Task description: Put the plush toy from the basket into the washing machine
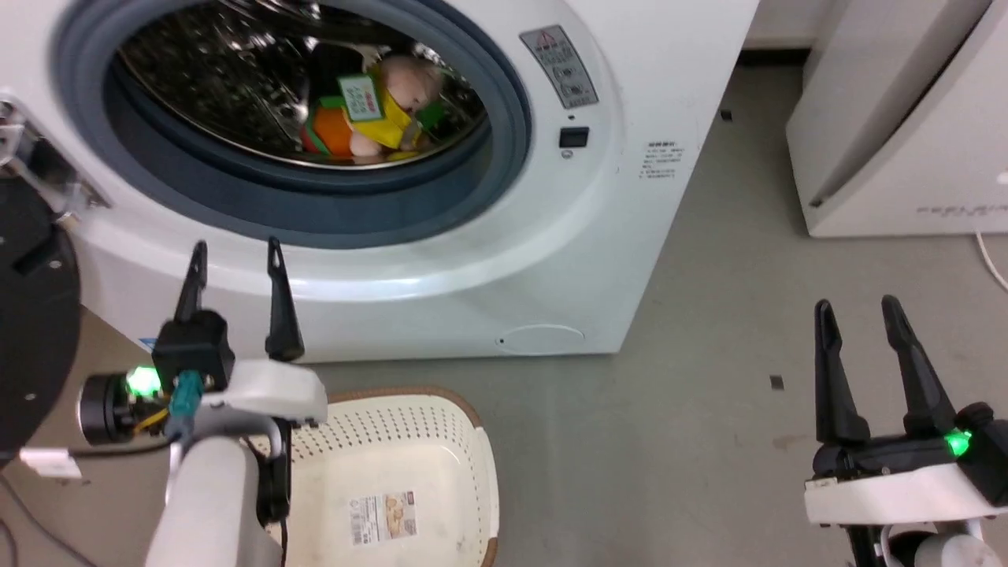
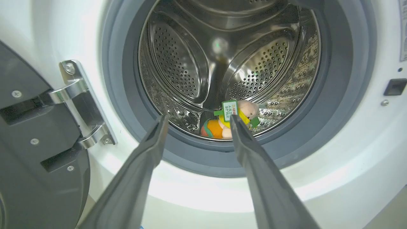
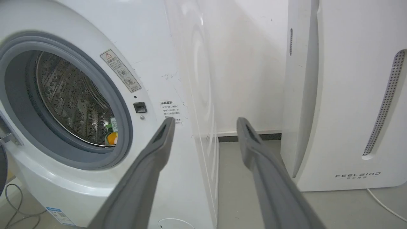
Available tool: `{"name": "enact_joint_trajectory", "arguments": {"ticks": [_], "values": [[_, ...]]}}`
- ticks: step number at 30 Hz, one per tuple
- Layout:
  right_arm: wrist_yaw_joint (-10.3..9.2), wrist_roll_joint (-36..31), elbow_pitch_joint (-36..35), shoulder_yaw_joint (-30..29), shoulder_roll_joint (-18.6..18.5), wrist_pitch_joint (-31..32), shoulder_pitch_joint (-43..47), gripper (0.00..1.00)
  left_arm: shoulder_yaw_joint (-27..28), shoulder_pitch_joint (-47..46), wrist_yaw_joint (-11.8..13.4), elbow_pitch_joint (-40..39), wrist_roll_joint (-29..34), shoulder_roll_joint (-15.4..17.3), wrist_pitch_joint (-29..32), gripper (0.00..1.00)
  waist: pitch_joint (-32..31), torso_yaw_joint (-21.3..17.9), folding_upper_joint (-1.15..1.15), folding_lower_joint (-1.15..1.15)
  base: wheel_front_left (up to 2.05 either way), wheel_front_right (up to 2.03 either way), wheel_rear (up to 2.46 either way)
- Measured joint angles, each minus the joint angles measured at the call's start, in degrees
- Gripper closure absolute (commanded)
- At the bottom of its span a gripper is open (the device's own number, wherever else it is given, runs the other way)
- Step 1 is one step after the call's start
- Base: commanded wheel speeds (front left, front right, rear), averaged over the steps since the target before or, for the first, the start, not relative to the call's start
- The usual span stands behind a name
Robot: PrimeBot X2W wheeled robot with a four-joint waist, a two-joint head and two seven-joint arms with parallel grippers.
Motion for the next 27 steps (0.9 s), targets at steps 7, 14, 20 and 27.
{"name": "enact_joint_trajectory", "arguments": {"ticks": [7, 14, 20, 27], "values": [[0.00, -1.15, 0.31, -0.71, 0.00, 0.00, 2.68, 0.00, 0.34, 9.40, -0.03, -5.17, 0.04, -1.57, 0.00, 0.00, -4.28, 1.42, 0.00, 0.00, 0.00, 0.00, 0.00], [0.00, -2.47, 1.54, -1.31, 0.00, 0.00, 5.25, 0.00, 0.35, 17.29, -0.16, -7.99, 0.47, -2.74, 0.00, 0.00, -7.39, 2.51, 0.00, 0.00, 0.00, 0.00, 0.00], [0.00, -2.77, 2.37, -1.65, 0.00, 0.00, 7.46, 0.00, -0.63, 21.22, -1.13, -8.15, 0.63, -3.27, 0.00, 0.00, -9.24, 3.39, 0.00, 0.00, 0.00, 0.00, 0.00], [0.00, -2.79, 2.60, -1.90, 0.00, 0.00, 7.88, 0.00, -1.51, 21.71, -2.12, -8.01, 1.05, -3.52, 0.00, 0.00, -9.83, 4.23, 0.00, 0.00, 0.00, 0.00, 0.00]]}}
